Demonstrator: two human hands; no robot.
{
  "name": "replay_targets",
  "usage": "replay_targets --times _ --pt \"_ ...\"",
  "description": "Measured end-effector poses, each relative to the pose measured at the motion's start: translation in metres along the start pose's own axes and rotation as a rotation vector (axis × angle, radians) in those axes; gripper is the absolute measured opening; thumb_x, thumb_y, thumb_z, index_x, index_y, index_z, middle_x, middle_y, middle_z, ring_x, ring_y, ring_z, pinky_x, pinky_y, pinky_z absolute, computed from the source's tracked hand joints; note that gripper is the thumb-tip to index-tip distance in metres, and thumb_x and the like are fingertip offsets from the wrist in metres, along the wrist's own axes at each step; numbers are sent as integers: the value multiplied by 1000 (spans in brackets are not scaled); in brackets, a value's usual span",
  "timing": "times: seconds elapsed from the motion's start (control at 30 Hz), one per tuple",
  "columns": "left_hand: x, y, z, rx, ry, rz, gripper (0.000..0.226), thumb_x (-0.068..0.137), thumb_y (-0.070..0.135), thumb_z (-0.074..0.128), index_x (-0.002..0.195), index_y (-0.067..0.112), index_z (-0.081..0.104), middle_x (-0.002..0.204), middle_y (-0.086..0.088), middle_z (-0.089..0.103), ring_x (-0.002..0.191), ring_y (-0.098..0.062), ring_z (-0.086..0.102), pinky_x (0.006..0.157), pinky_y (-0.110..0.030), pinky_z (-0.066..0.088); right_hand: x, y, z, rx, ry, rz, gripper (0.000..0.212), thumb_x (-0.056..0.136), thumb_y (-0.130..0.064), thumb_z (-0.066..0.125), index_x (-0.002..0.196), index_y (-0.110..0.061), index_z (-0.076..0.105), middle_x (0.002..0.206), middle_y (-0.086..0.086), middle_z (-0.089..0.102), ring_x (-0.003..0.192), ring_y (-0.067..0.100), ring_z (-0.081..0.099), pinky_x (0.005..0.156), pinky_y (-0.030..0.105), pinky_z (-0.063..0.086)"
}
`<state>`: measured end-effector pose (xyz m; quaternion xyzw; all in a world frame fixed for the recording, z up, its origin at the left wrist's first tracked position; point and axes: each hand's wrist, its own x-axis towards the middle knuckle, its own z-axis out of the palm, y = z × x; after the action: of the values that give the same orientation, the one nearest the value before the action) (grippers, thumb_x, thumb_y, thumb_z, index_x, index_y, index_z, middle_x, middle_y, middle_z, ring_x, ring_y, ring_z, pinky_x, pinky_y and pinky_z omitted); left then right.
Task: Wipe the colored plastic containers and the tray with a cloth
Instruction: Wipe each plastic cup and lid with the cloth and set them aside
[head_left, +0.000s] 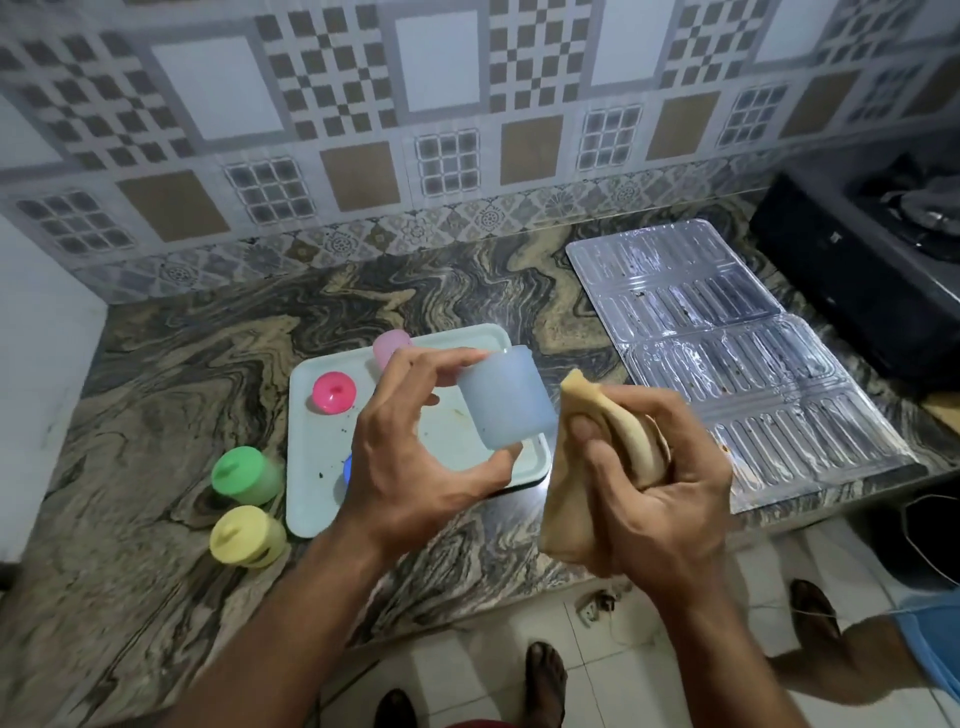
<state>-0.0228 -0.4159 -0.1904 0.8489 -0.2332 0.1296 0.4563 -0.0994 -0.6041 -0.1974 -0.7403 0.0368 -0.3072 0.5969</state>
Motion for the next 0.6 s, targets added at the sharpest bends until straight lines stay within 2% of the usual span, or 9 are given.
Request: replay_targets --times 0.07,0.13,0.2,0.27,0.3,0.4,0.47,0.53,0.6 --pt "-5 9 -15 22 24 -1 69 62 30 93 125 23 66 118 6 65 107 -7 63 84 -11 41 4 -8 12 -7 -51 -81 21 89 -14 77 106 -25 72 100 -4 76 88 20 74 78 42 59" --pt "-8 18 -27 52 44 13 65 64 39 88 123 22 67 116 7 64 106 -6 63 83 -12 43 6 -15 23 -54 -104 -170 15 92 -17 77 106 -13 74 98 3 74 87 22 73 75 44 57" --pt "-11 23 -38 100 78 42 63 64 40 87 121 21 68 114 6 64 105 -7 62 83 -21 49 9 -21 31 -61 -110 -194 17 92 -18 76 104 -6 74 97 5 74 86 22 72 75 43 56" --pt "-13 23 -47 133 115 83 63 63 35 90 120 19 68 113 5 63 106 -7 60 85 -33 52 15 -29 39 0 -123 -151 13 92 -15 76 103 -8 73 96 5 74 84 23 71 74 46 56" --pt "-14 22 -51 134 123 103 64 63 33 92 120 17 68 114 4 63 107 -7 59 86 -34 52 17 -33 42 38 -136 -124 11 92 -14 77 102 -11 73 94 4 74 83 23 70 73 46 56" --pt "-18 17 -62 91 131 156 68 60 23 97 121 13 68 116 1 64 114 -10 61 85 -29 51 26 -42 51 103 -153 -82 11 92 -11 78 100 -17 73 89 -3 75 77 17 69 70 39 56" --pt "-23 13 -64 31 140 153 71 57 19 99 120 13 67 116 1 64 116 -12 63 84 -31 53 32 -45 54 120 -158 -55 12 92 -10 79 97 -19 73 86 -7 76 75 11 69 70 30 55" --pt "-29 9 -63 -57 179 83 72 56 23 96 120 20 61 117 2 63 109 -17 64 85 -38 55 32 -44 54 123 -151 -17 11 91 -9 79 95 -17 73 83 -7 75 73 6 68 68 24 54" --pt "-33 7 -63 -150 246 -5 70 58 29 92 119 29 56 119 1 63 105 -21 63 89 -41 54 27 -43 54 159 -125 17 9 91 -7 78 96 -11 71 81 -2 73 72 6 65 67 23 53"
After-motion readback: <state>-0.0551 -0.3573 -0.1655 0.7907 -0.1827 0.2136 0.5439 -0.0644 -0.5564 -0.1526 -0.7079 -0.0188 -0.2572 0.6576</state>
